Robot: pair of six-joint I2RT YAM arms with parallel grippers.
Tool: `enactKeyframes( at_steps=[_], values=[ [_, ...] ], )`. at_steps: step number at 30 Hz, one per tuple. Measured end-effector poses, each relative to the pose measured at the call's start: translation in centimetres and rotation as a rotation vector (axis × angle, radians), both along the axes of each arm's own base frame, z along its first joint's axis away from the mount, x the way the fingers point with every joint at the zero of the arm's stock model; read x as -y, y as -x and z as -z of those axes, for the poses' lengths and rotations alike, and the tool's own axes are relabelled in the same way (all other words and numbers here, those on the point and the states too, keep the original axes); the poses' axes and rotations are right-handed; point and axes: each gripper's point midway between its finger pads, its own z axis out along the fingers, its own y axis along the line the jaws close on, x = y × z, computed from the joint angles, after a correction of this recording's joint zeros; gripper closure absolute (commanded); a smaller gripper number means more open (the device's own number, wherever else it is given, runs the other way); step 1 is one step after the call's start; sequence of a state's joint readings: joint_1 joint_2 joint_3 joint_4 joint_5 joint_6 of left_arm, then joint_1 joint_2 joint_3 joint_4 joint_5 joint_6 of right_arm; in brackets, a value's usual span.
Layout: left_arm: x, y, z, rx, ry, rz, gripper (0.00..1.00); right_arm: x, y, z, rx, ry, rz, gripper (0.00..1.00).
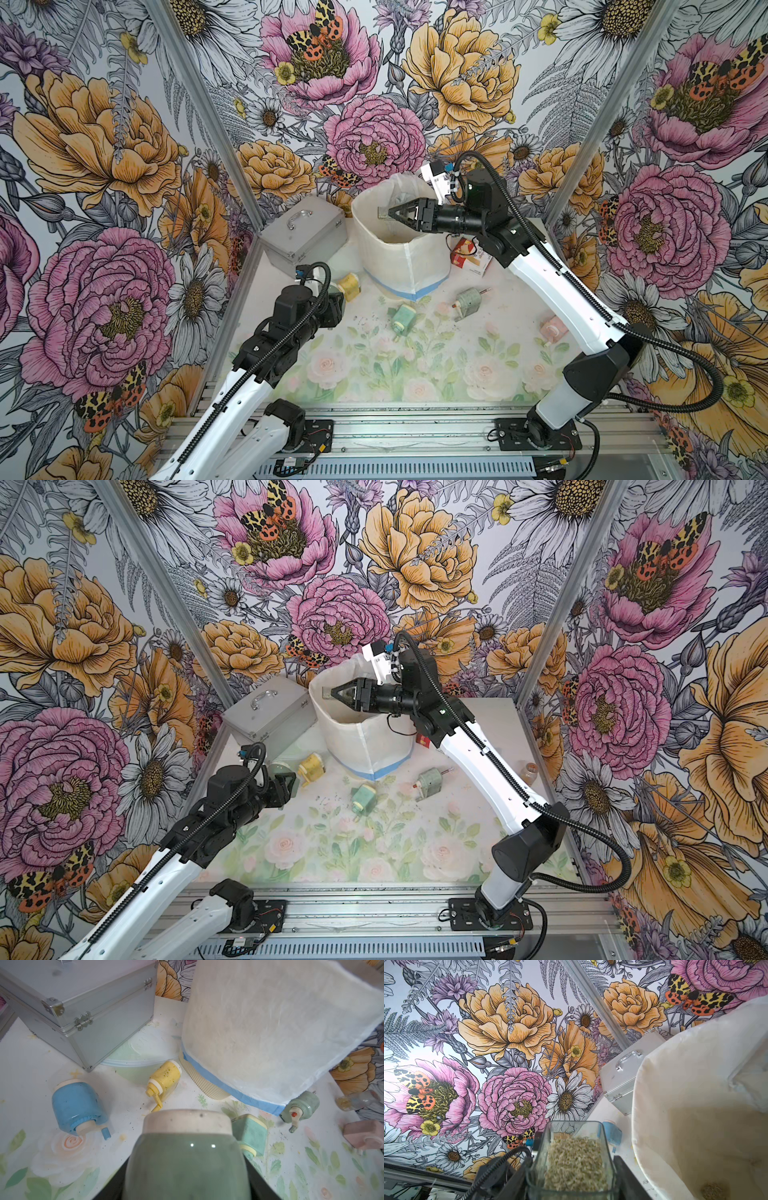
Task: Take out the pencil sharpener tray and clean the shavings
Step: Pour the shavings into the trash bin.
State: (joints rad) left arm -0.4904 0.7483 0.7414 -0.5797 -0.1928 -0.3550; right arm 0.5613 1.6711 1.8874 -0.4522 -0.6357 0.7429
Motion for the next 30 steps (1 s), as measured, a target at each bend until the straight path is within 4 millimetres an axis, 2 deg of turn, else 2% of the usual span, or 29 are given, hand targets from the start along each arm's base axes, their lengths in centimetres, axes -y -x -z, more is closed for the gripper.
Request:
enactKeyframes(
  at_steps=[4, 12, 17, 24, 30],
  values=[
    [1.0, 0.2, 0.7, 0.003, -0.061, -0.018, 1.0, -0.6, -0.6, 0.1, -0.093, -0.036, 0.004, 0.67],
    [-0.3, 0.5, 2.9, -0.003, -0.123, -0.11, 1.0, -1.4, -1.2, -0.1, -0.284, -0.138, 0.018, 0.68],
    [-0.5, 0.9, 3.7, 0.001, -0.14, -0.132, 1.0, -2.2, -2.5, -0.2, -0.408, -0.228, 0.038, 0.69],
    [-1.9, 1.6, 5.4, 0.023, -0.138, -0.204, 1.0, -3.1, -6.1, 2.3, -0.635, -0.351, 0.117, 0.71],
    [-1.8, 1.4, 6.2, 0.021, -0.151, -0.224, 1.0, -2.8, -8.7, 4.0, -0.801, -0.473, 0.253, 0.71]
  ],
)
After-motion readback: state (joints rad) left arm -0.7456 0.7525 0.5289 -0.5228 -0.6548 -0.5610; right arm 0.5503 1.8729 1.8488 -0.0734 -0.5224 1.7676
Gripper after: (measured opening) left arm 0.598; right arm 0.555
